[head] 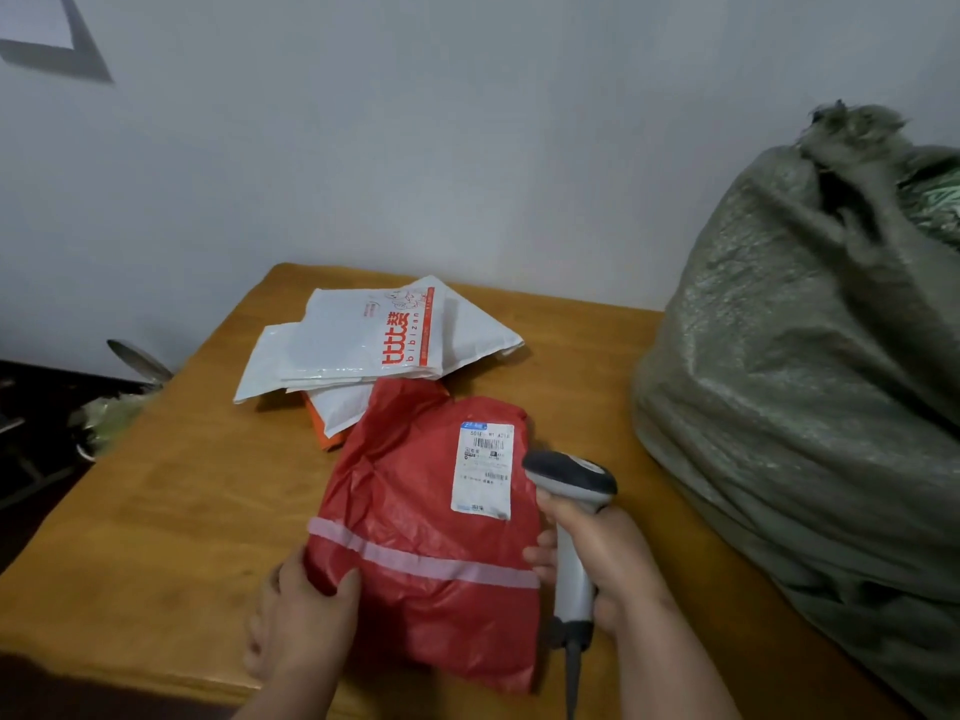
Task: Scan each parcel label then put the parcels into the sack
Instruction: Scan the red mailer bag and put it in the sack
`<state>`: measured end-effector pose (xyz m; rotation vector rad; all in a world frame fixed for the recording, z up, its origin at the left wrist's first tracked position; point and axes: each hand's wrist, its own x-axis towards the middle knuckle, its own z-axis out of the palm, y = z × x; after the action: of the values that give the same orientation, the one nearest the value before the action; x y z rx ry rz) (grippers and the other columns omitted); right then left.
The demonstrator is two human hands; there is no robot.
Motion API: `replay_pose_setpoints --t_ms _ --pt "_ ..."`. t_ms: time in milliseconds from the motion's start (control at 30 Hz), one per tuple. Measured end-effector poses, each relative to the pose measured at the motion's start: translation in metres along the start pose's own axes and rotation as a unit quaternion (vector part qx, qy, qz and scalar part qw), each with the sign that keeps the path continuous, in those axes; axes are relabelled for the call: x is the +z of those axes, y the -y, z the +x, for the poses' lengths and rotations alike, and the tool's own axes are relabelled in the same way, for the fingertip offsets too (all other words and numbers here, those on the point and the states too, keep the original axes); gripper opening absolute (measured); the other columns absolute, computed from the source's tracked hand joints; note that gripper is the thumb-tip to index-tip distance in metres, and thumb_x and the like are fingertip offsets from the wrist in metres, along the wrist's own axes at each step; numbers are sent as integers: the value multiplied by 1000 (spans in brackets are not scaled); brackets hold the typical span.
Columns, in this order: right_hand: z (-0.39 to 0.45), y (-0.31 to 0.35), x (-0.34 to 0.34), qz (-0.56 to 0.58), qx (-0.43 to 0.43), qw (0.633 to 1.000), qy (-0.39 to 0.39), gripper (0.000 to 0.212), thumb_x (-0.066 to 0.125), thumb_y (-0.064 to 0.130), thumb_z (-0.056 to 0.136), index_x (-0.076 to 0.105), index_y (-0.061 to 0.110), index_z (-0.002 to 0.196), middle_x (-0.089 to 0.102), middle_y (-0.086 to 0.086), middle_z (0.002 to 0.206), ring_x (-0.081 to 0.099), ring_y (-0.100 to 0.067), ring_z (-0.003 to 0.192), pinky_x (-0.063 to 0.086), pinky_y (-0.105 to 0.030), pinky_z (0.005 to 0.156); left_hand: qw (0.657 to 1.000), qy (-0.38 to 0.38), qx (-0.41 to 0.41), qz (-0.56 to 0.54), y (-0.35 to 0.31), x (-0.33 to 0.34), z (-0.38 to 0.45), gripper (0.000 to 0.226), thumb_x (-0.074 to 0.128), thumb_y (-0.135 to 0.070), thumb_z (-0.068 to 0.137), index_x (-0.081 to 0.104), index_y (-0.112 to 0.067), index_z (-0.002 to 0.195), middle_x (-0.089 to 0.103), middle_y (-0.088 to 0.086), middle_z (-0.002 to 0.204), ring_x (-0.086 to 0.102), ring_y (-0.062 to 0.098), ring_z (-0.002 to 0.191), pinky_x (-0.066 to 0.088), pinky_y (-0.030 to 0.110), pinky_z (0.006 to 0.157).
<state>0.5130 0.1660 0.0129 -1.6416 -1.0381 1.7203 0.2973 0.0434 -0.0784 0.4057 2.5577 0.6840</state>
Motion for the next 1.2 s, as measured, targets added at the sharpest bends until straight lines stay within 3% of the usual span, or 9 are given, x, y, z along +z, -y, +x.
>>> replay_pose_setpoints --t_ms 200,1200 --pt "-3 -4 -4 -5 18 1000 15 25 77 23 88 69 0 92 67 -13 64 73 -30 60 55 -31 50 1000 19 -7 -8 0 4 -1 75 68 -44 84 39 -21 149 40 14 151 38 40 136 30 52 112" --pt "7 -4 -8 -25 48 998 25 34 79 29 84 67 -2 93 68 -11 58 74 -29 60 55 -30 49 999 31 -30 3 -2 2 -5 72 64 -47 86 36 -29 150 38 9 153 35 36 138 26 55 110"
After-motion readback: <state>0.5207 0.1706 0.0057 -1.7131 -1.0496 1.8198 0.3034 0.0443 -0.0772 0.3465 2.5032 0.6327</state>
